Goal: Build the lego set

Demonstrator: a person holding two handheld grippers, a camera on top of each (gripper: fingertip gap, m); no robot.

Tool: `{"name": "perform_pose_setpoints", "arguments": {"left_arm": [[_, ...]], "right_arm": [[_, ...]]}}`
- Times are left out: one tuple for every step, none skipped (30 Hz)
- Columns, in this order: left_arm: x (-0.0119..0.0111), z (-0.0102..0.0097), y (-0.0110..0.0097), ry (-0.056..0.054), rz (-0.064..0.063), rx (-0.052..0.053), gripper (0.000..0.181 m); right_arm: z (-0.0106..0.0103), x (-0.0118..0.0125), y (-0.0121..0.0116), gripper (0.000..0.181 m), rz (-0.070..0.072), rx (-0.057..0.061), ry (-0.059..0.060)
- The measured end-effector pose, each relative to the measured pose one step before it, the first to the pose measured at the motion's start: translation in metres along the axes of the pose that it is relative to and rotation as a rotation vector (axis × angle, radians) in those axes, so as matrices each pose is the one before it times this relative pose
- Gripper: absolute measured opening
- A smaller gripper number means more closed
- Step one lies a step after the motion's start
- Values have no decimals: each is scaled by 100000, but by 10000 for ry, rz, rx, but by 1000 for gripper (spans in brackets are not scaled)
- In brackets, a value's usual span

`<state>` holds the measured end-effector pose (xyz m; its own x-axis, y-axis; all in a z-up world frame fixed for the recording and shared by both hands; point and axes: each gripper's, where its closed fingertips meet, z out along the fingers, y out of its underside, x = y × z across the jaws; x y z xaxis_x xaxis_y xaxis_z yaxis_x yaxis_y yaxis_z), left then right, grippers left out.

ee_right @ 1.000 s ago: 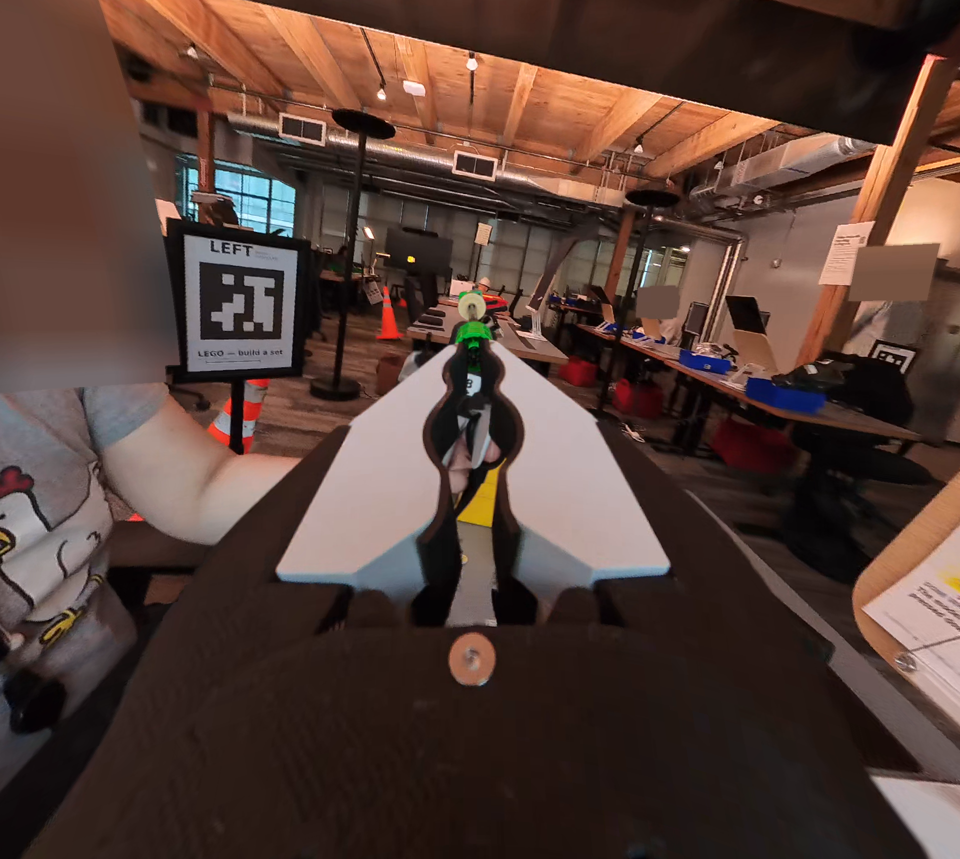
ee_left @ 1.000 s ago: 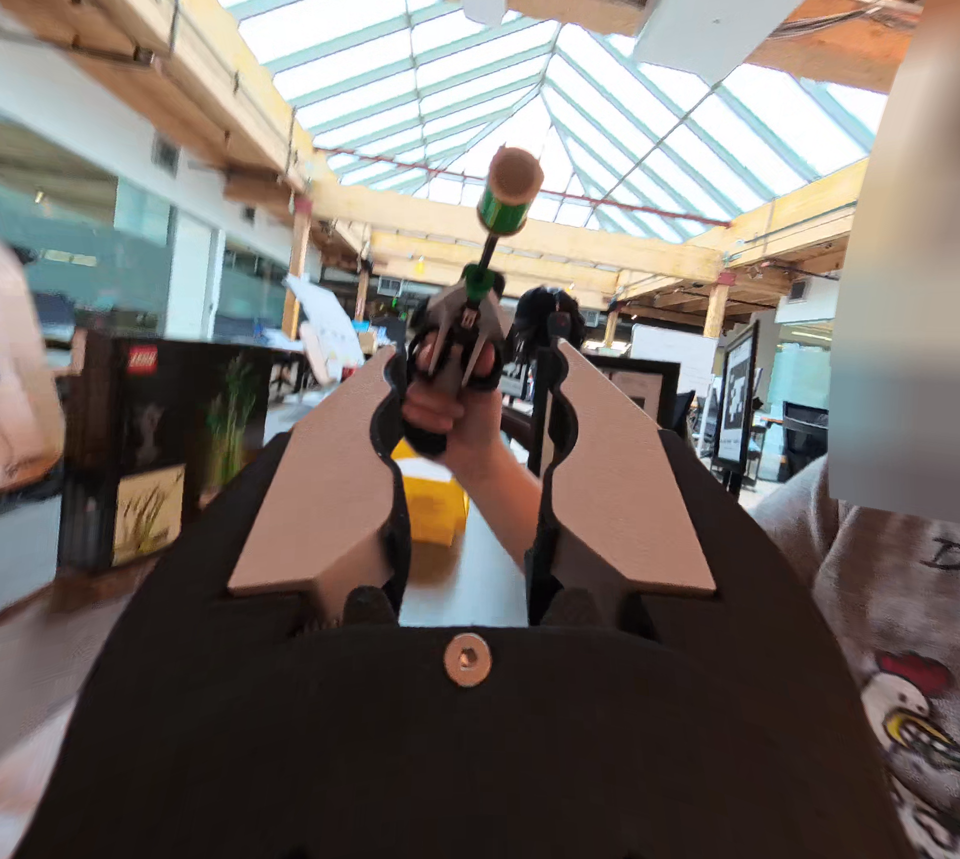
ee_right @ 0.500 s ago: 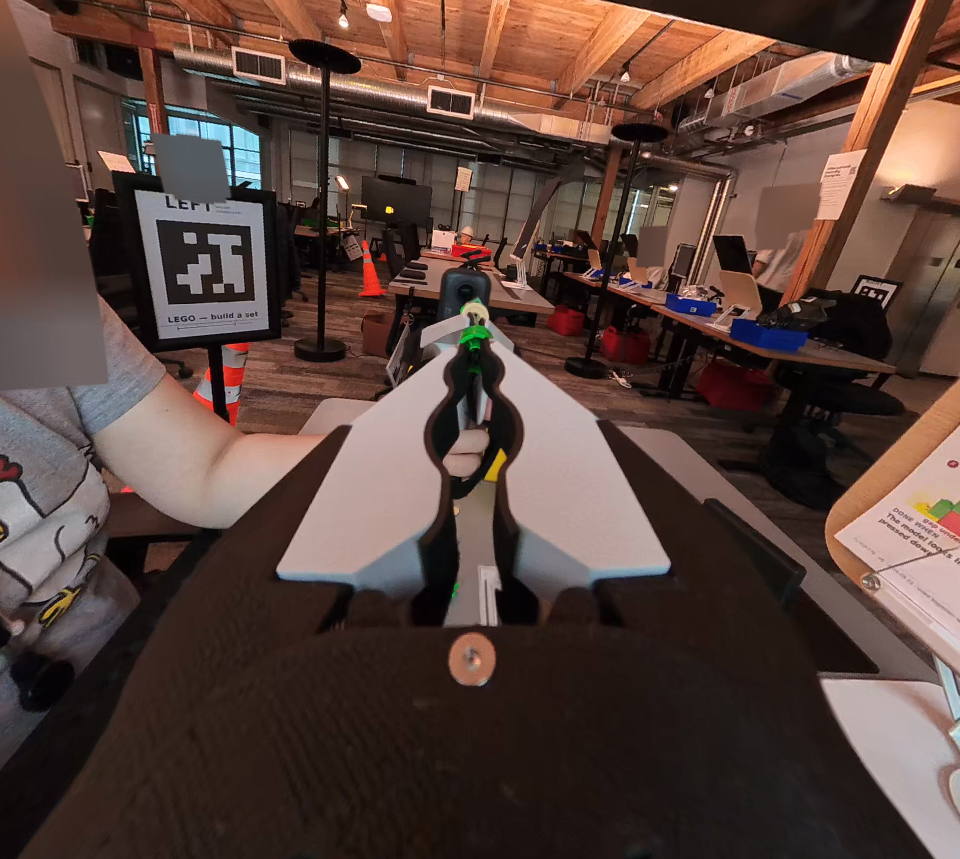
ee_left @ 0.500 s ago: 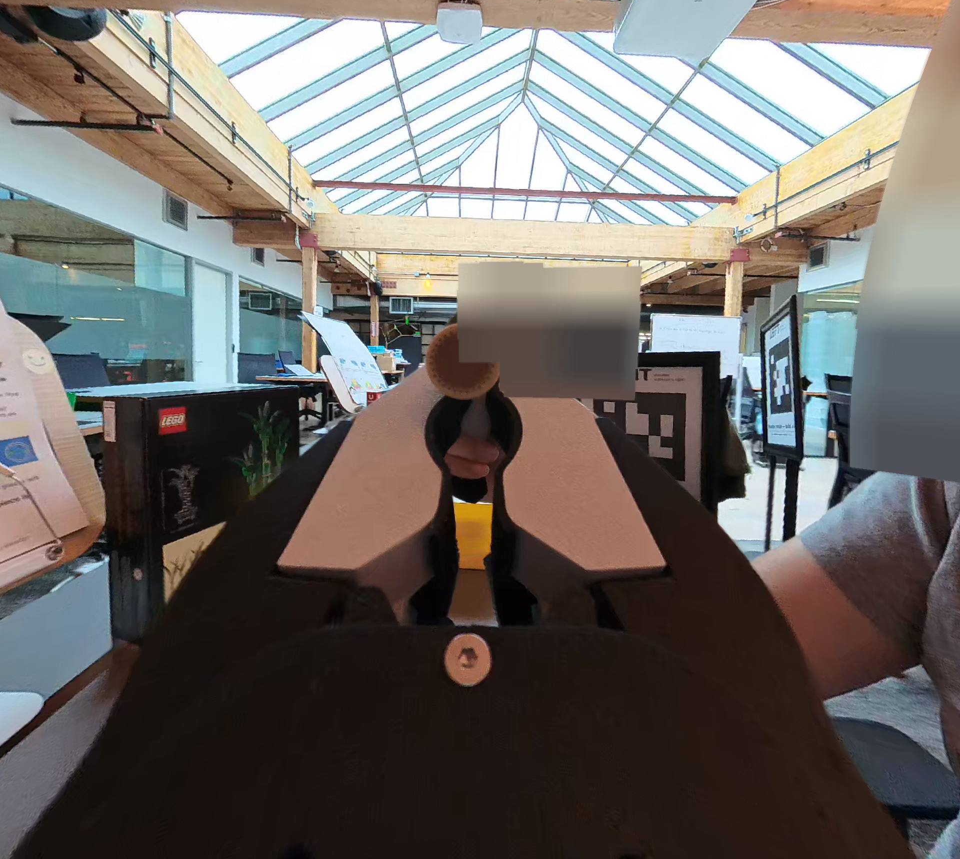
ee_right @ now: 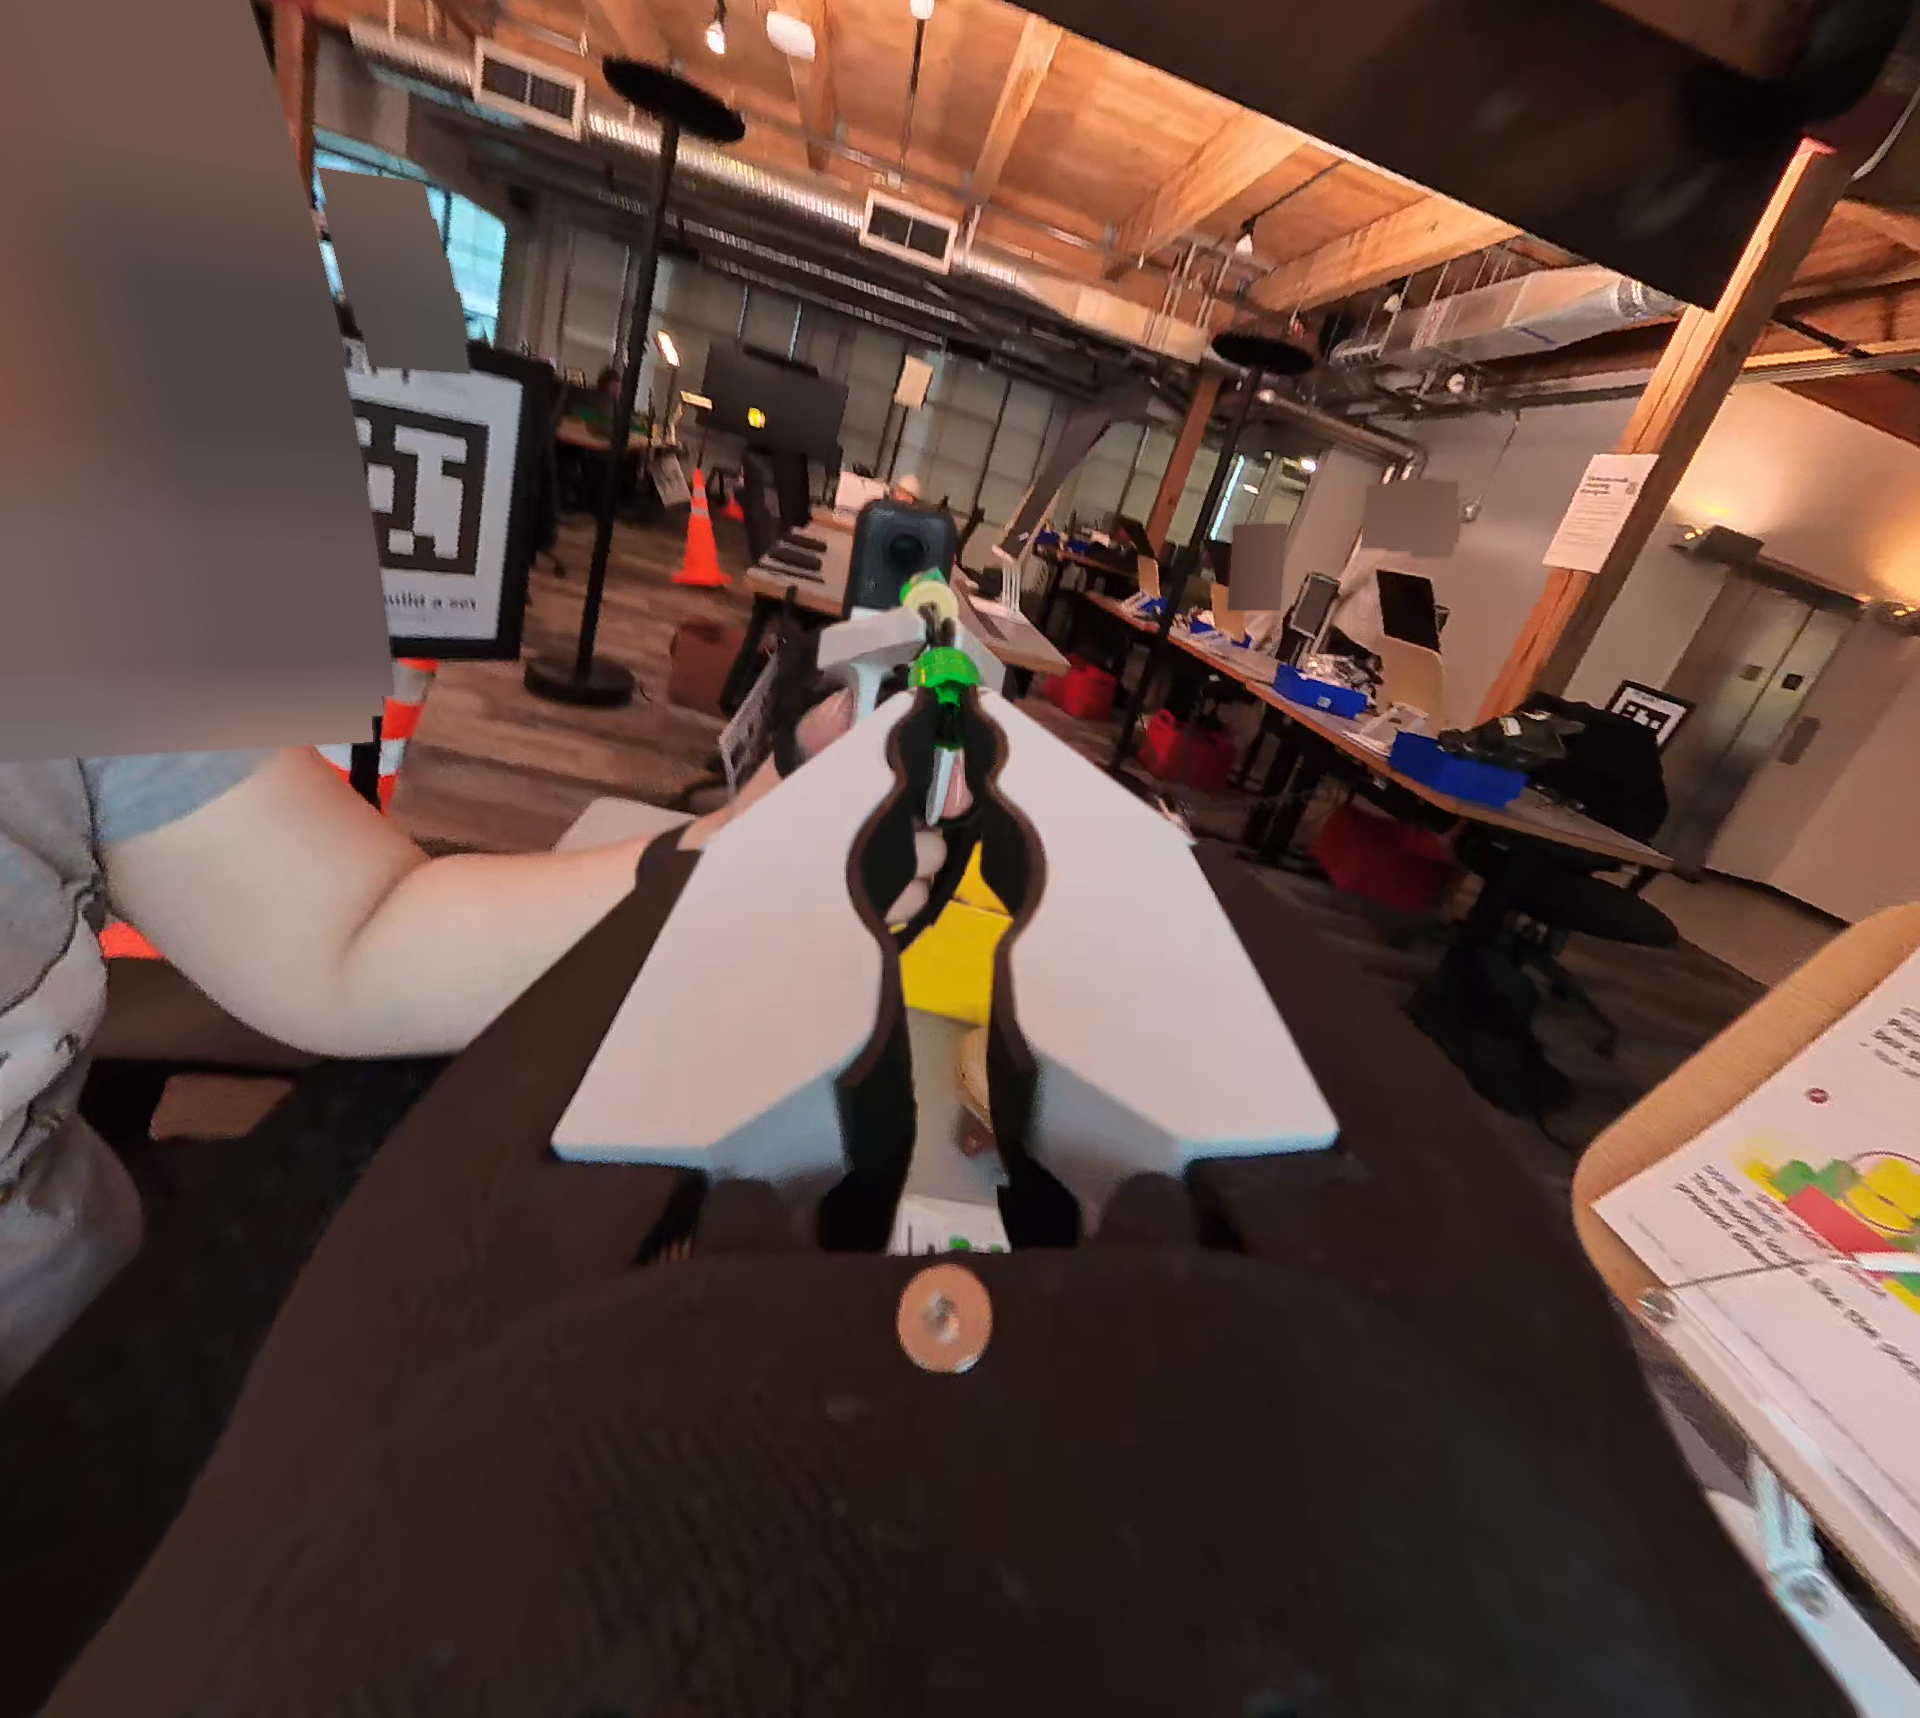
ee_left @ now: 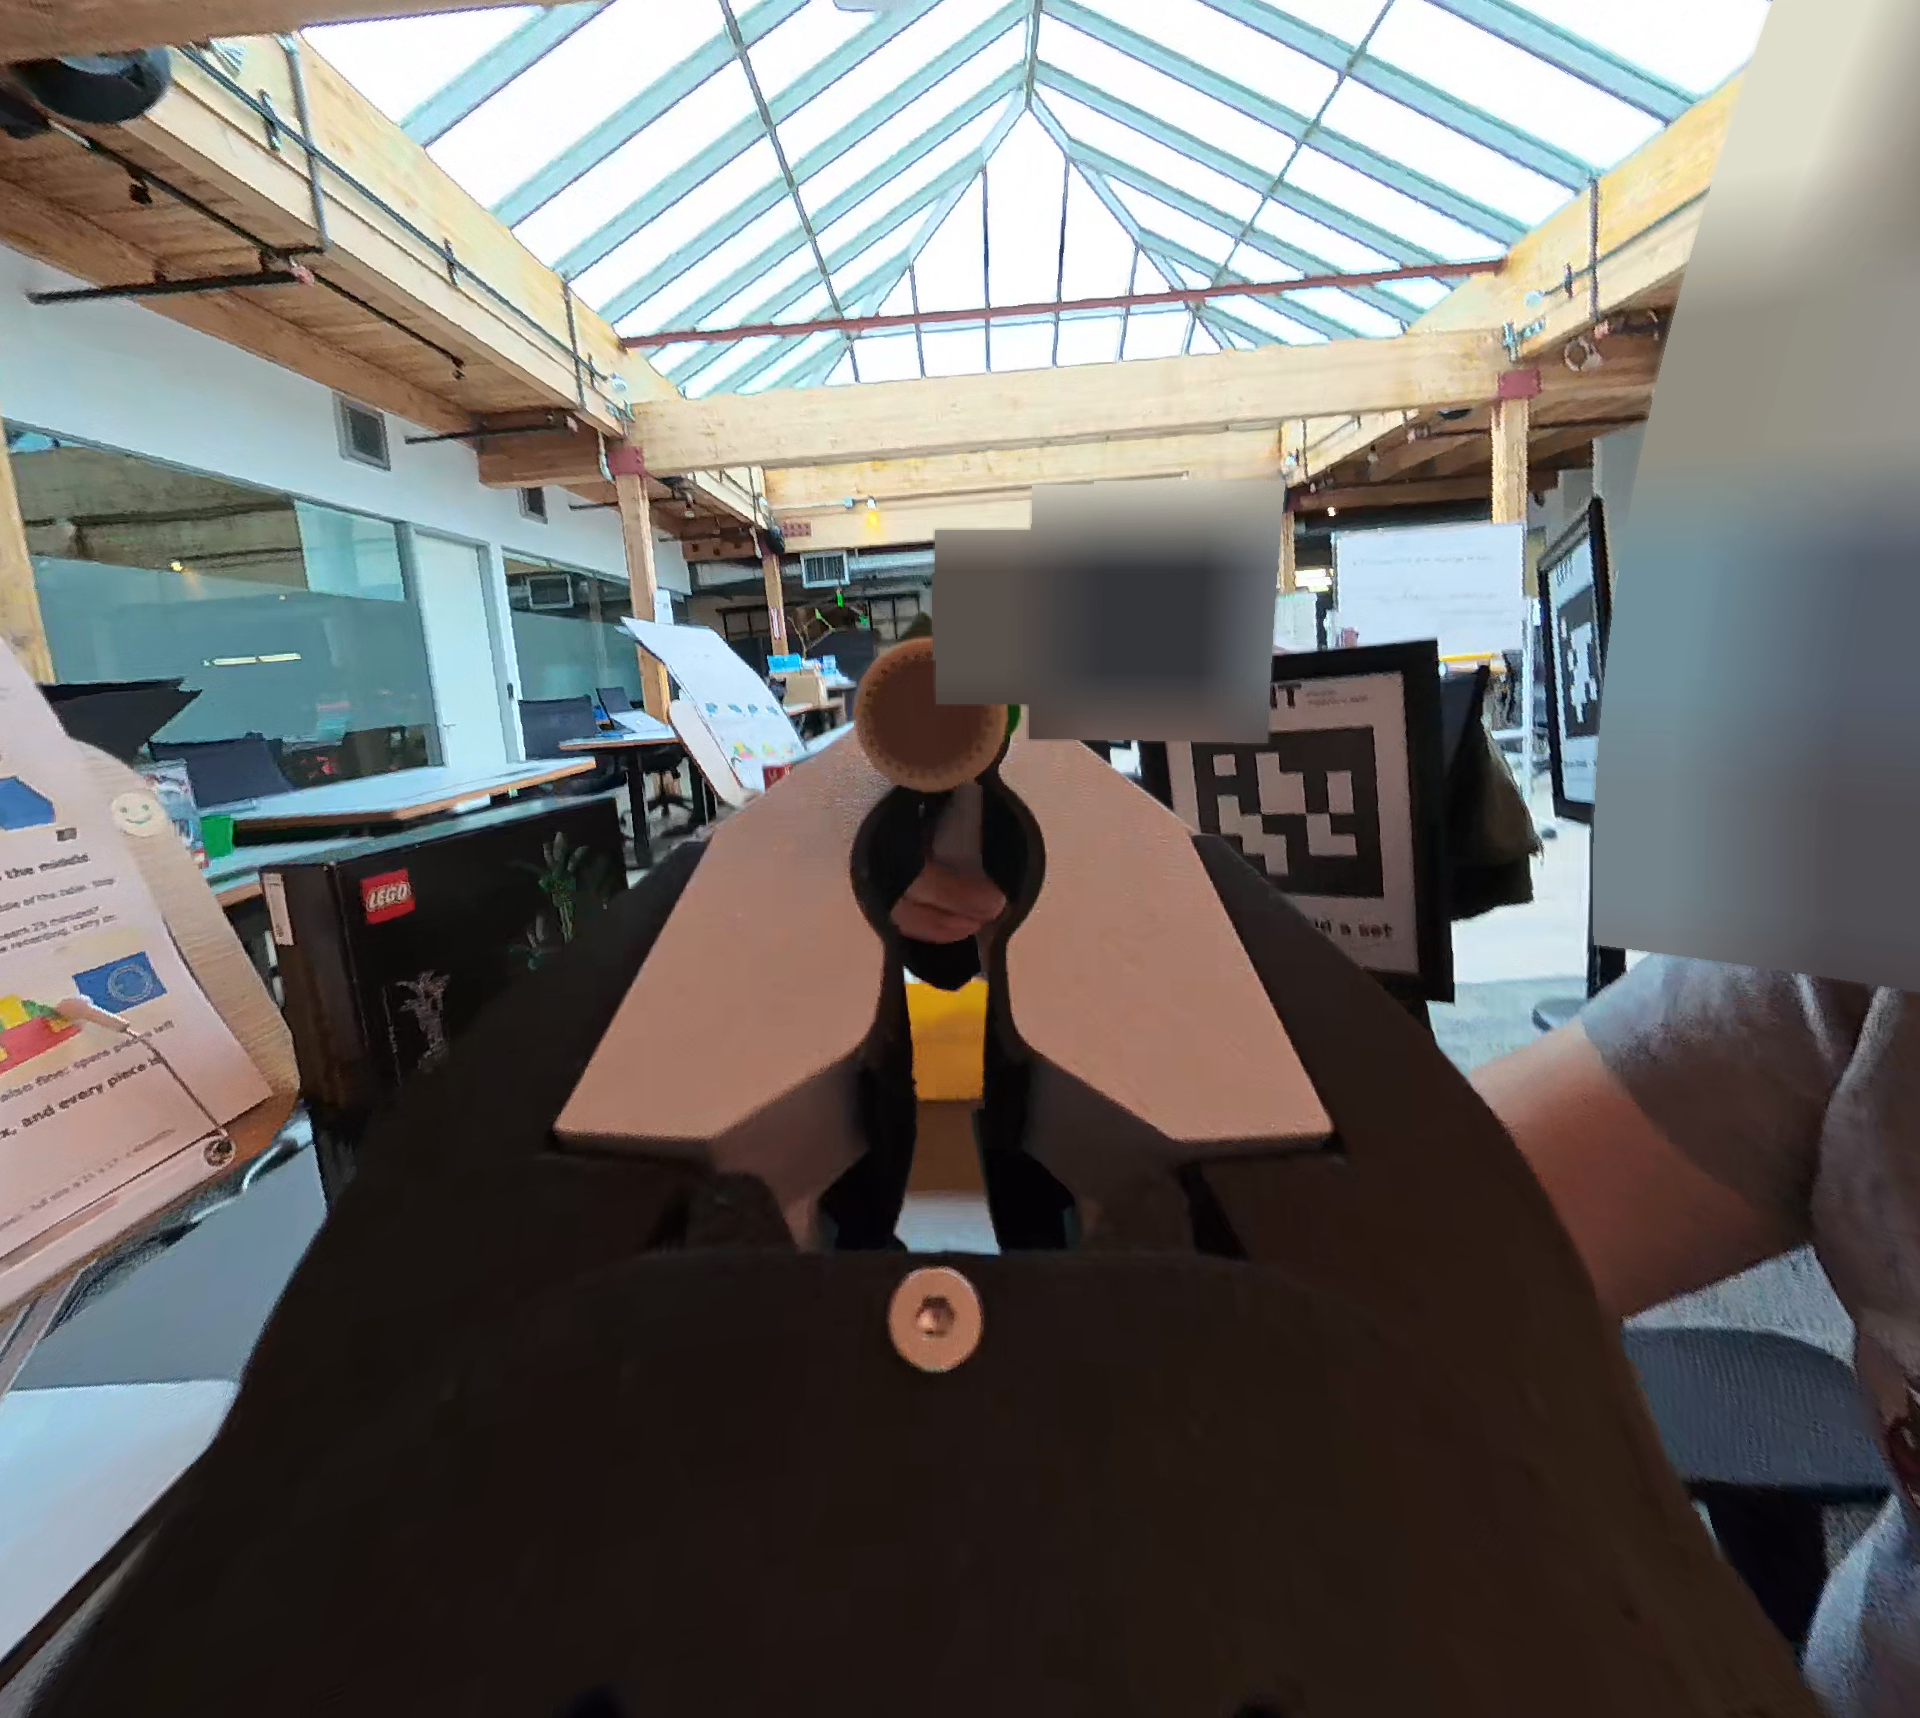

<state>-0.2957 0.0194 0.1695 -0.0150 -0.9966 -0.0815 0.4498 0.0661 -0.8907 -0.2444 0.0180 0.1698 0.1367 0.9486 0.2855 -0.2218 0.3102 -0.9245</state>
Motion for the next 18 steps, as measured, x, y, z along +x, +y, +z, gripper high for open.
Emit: {"name": "perform_pose_setpoints", "arguments": {"left_arm": [[281,79,-153,95,19,-33,1],[278,40,-232,106,-13,54,1],[167,39,-164,58,-69,6,1],[112,51,-103,39,-102,-29,1],[147,45,-71,61,-108,-55,1],[113,56,13,40,-118,-113,2],[97,65,83,16,-89,-152,1],[91,61,34,-4,-28,-102,2],[112,58,-20,11,-20,-21,2],[68,52,-37,5,-52,9,1],[11,38,-35,-1,-48,31,2],[90,26,-34,65,-54,53,1],[63,23,-20,73,-101,52,1],[-10,10,3,23,-98,29,2],[-48,1,51,-8,-48,4,2],[50,23,65,36,-20,-6,1],[61,43,48,34,-28,-4,1],[-47,42,41,-67,-4,-7,1]], "right_arm": [[58,-342,-34,3,-159,-207,-53],[88,-265,27,3,-93,-241,-35],[94,-198,-26,3,-85,-189,13],[70,-174,-163,3,-124,-73,34],[33,-143,-358,3,-160,77,49],[-18,-80,-342,3,-108,81,67],[-46,-2,-247,2,-25,32,70],[-49,-69,-57,2,-26,-66,10],[-28,-151,-26,2,5,-45,-62],[-34,-8,-44,2,43,-23,8],[-12,-38,5,2,36,-58,2],[1,-87,-111,2,4,9,-20],[7,-21,-74,2,19,-21,13],[-2,-1,-2,2,35,-80,28],[-24,35,39,2,-24,-94,60],[-55,-87,-39,2,-23,-34,-24],[-40,-52,-20,2,56,-45,-18],[-49,96,36,2,28,-84,77]]}}
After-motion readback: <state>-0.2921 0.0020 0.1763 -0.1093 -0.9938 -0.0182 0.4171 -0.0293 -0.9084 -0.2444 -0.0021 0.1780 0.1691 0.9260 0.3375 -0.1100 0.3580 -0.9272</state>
